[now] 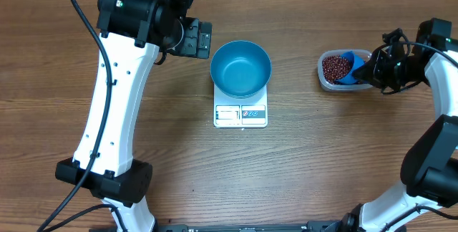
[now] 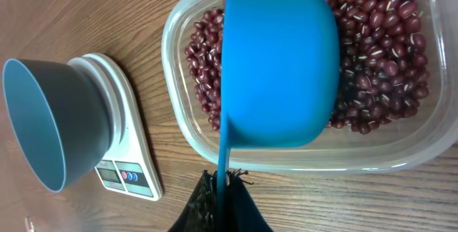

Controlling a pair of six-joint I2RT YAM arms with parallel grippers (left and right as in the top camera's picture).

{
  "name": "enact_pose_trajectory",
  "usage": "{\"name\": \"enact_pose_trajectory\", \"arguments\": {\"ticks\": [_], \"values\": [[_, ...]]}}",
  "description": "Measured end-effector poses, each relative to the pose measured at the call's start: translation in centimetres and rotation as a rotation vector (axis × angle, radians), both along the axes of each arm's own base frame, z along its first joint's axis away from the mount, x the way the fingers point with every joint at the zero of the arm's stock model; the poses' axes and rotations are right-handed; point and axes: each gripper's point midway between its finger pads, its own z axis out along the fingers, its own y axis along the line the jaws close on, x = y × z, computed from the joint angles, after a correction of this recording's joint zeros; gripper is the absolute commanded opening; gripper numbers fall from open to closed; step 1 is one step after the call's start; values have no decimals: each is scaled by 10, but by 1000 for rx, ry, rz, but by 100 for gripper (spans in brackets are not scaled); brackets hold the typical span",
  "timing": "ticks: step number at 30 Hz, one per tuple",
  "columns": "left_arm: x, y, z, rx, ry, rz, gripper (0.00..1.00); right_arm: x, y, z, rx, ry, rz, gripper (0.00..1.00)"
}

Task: Scoop item into bowl and weigh 150g on scale
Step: 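Lift the filled blue scoop out of the tub with the right gripper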

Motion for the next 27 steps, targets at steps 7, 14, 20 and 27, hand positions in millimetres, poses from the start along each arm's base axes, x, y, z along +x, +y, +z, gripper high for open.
{"name": "enact_pose_trajectory", "arguments": {"ticks": [7, 14, 20, 27], "values": [[0, 0, 0, 0, 0, 0, 100, 1, 1, 0, 5, -5, 6, 4], [0, 0, 0, 0, 0, 0, 100, -1, -6, 1, 17, -7, -13, 4], [0, 0, 0, 0, 0, 0, 100, -7, -18, 10, 96, -33, -39, 4], [0, 0, 0, 0, 0, 0, 99, -10, -30, 21, 186, -88, -63, 4]]}}
